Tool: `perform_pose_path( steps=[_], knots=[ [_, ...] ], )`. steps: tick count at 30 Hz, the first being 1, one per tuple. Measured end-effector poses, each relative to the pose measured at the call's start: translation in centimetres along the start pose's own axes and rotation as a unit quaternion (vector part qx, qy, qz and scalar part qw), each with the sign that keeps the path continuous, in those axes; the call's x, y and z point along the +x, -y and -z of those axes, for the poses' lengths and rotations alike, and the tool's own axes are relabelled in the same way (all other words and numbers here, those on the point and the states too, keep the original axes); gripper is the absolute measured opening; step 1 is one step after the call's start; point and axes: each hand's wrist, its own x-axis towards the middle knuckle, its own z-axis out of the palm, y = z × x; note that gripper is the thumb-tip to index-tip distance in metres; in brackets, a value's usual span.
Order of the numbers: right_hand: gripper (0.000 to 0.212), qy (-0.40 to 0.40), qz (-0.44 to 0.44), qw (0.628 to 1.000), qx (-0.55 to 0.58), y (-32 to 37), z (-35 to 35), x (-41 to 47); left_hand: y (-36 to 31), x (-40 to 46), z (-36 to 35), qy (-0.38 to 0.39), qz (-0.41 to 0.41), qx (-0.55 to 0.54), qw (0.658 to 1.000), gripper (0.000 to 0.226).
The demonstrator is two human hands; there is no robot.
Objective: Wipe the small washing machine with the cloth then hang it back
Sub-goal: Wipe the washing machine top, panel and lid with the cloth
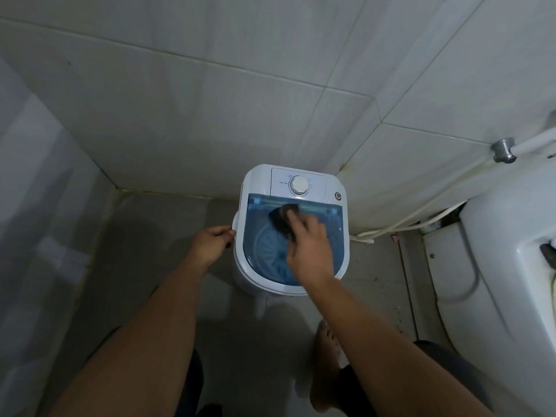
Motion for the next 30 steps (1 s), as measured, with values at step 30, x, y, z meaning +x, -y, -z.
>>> perform_pose_path(
  steps=[30],
  knots=[
    [0.060, -0.045, -0.073, 0.996, 0.032, -6.2, 3.1, 2.5, 0.2, 0.3, 0.3, 0.012, 0.008, 0.023, 1.000, 0.033]
  ],
)
